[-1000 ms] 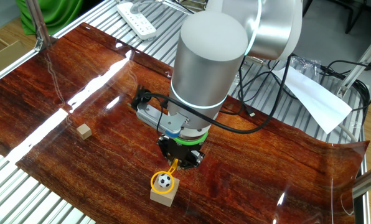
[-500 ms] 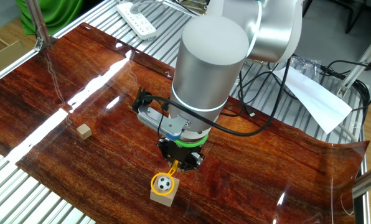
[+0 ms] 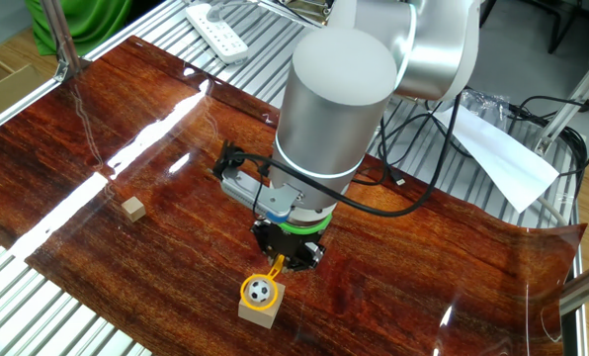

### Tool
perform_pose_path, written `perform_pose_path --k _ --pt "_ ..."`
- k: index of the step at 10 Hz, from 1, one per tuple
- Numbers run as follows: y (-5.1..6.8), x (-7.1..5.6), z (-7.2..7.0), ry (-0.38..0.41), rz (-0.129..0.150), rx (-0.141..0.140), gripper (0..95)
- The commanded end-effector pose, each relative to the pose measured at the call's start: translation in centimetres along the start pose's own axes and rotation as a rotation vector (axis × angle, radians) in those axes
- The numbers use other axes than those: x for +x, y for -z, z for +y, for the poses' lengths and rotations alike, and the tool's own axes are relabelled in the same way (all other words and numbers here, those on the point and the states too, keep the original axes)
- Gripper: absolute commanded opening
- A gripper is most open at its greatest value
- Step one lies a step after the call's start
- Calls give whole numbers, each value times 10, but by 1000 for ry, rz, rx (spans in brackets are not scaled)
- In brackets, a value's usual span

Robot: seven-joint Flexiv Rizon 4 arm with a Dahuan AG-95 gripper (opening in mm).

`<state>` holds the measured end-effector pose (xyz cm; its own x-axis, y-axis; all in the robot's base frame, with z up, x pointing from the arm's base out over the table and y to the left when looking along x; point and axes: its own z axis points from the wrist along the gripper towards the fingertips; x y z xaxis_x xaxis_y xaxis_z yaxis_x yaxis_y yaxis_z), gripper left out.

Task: Attach the bubble ring to the ball

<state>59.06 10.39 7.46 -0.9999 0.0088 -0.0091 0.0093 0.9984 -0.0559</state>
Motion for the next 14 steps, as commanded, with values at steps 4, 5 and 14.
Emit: perform_pose_path --k 4,5,14 --pt "-3 0 -1 2 1 -1 0" --pt "-4 0 -1 2 5 -1 0" --pt "-16 0 0 0 5 0 0"
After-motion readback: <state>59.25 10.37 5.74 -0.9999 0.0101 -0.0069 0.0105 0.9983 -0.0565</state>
